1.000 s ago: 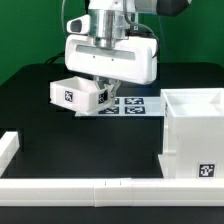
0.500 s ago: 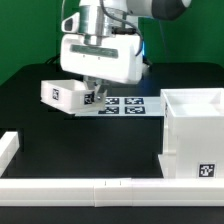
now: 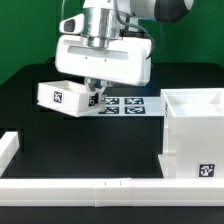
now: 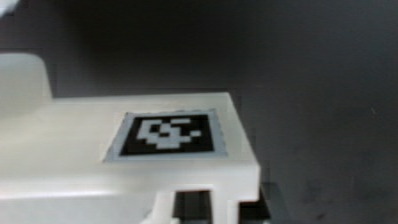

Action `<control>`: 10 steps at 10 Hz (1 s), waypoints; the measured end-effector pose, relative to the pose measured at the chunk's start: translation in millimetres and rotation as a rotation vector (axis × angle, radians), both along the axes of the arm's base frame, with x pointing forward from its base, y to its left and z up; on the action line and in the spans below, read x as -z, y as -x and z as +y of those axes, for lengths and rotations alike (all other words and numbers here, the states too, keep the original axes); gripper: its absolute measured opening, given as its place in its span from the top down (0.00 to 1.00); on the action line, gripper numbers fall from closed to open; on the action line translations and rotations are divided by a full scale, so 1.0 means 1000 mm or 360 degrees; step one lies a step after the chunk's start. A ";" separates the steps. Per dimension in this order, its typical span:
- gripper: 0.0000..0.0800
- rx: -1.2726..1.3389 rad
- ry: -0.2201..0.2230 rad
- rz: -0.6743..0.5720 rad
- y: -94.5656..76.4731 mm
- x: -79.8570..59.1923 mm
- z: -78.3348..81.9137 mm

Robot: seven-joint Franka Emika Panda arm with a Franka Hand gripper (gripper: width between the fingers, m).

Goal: Assemble drawer

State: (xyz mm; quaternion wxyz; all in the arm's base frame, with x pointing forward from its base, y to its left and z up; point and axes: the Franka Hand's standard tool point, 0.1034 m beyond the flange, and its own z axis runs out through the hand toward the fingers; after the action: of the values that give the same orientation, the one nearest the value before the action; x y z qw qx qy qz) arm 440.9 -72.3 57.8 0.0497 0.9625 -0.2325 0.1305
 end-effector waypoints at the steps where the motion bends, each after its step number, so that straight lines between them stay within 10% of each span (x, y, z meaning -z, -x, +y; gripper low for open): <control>1: 0.95 -0.0116 0.0053 -0.0021 -0.001 -0.002 -0.004; 7: 0.95 -0.0890 0.0235 0.0071 -0.005 0.000 0.004; 10: 0.95 -0.1120 0.0156 0.0240 -0.004 0.009 -0.002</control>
Offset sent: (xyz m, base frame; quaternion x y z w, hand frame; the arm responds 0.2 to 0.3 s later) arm -0.0062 0.0157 0.0034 0.0208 0.0323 -0.1700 0.9847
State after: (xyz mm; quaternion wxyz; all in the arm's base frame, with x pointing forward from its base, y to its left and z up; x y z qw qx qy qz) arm 444.8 -73.9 48.4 0.0650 0.9870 0.1238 0.0793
